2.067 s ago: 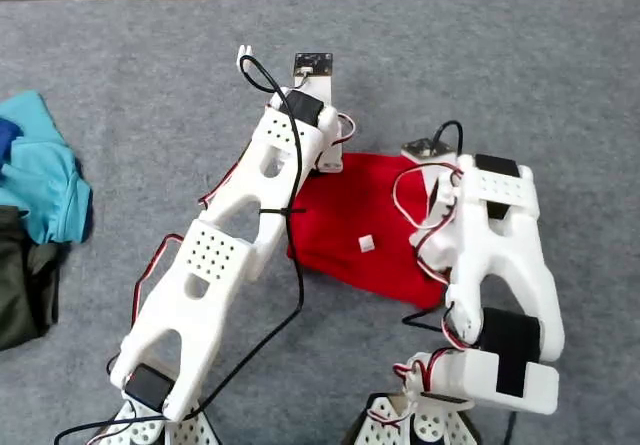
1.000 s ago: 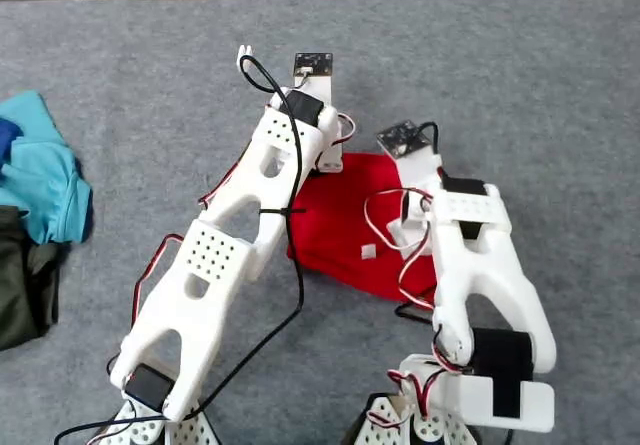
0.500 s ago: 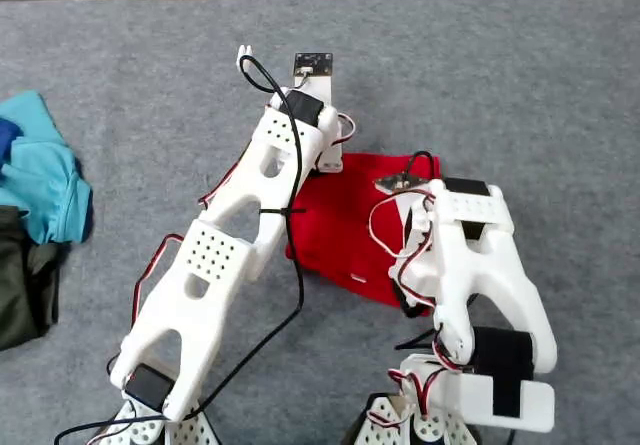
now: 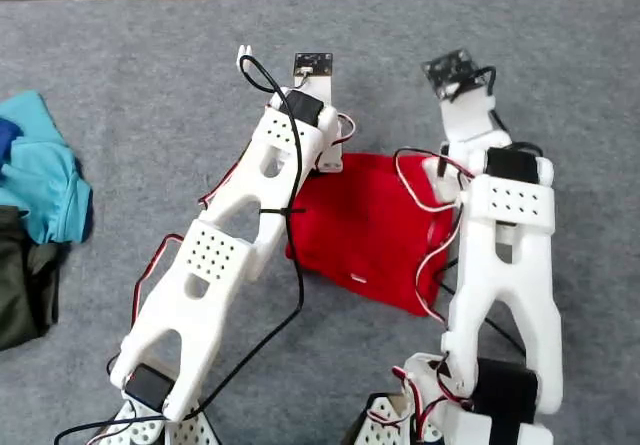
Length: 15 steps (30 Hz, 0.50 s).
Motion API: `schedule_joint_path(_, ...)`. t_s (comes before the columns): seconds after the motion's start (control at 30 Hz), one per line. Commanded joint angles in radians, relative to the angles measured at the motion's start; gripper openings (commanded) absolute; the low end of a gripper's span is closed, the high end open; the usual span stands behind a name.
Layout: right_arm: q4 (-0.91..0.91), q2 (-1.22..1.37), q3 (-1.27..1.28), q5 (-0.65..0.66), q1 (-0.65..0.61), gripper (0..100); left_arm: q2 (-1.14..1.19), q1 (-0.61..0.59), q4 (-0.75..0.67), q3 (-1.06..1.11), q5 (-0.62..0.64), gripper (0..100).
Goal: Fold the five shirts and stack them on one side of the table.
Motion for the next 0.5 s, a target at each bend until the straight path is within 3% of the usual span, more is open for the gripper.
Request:
schedule_joint_path(0.0,-0.147,0.067,0.016,-0.006,-0.027,0.5,-0.001,-0.041,-0.008,-0.002,0.005,2)
schedule_joint_path(0.13,-0.169,0.202,-0.028,-0.009,-0.028,4.3,-0.001,-0.035,-0.009,-0.002,0.005,2)
schedule_joint_path(0.3,0.04,0.321,-0.229,-0.109,-0.03,16.5,-0.001,-0.035,-0.011,-0.002,0.005,2)
schedule_joint_path(0.47,0.203,0.432,-0.437,-0.12,-0.027,17.4,-0.001,-0.035,-0.014,-0.002,0.005,2)
